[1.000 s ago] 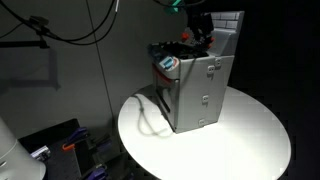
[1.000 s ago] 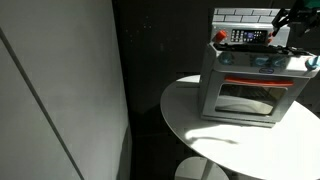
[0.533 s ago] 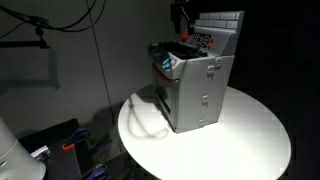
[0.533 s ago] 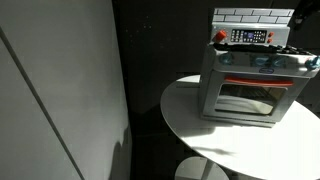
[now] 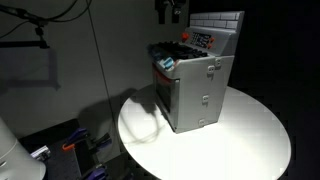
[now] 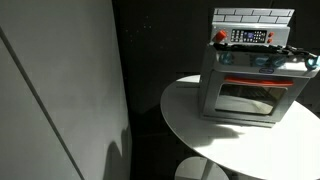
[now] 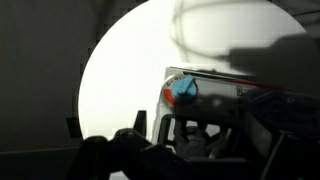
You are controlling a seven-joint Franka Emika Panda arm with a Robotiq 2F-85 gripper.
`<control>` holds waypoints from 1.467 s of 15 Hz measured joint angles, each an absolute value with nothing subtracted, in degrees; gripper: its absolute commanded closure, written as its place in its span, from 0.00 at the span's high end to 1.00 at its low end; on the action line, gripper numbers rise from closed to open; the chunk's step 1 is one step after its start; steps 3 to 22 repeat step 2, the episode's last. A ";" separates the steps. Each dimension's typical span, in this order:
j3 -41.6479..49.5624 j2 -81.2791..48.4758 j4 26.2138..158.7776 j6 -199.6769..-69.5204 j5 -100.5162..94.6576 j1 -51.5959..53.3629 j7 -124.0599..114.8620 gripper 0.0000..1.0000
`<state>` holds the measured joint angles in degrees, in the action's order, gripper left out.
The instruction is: Press the top orange button on the microwave oven controlling panel of the stove
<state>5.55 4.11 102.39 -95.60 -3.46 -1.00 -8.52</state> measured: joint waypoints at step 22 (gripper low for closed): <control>5.48 5.55 102.84 -94.03 -3.45 -1.00 -7.66 1.00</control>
